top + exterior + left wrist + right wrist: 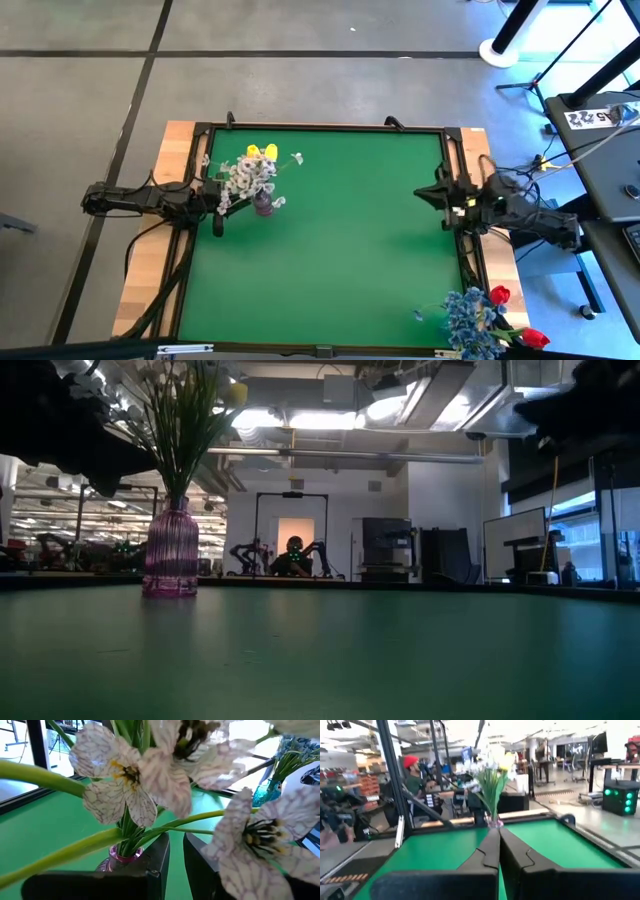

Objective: Sort flowers into vase by color
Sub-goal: Return to Home Position

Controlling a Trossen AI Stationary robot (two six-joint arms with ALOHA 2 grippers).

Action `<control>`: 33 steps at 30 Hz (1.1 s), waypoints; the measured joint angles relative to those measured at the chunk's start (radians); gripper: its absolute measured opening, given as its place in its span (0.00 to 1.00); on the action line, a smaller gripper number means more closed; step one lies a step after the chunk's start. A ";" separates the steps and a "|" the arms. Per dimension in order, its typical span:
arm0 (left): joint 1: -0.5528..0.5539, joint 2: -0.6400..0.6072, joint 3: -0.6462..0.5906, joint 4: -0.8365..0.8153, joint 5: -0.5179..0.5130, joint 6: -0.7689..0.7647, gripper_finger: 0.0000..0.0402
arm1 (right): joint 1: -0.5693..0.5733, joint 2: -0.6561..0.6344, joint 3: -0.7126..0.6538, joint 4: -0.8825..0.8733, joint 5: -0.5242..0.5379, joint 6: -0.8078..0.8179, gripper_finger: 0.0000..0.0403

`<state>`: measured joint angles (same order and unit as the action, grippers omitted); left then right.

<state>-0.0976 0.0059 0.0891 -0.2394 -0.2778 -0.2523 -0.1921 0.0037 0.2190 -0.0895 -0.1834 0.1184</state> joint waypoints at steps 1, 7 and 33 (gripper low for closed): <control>0.000 0.000 0.000 0.000 0.000 0.000 0.13 | 0.004 0.000 -0.034 0.030 -0.004 0.000 0.01; 0.000 0.000 0.000 0.001 0.001 0.000 0.13 | 0.031 0.003 -0.204 0.265 0.016 -0.020 0.00; 0.000 0.000 0.000 0.000 0.003 0.000 0.13 | 0.061 0.022 -0.209 0.120 0.217 -0.092 0.01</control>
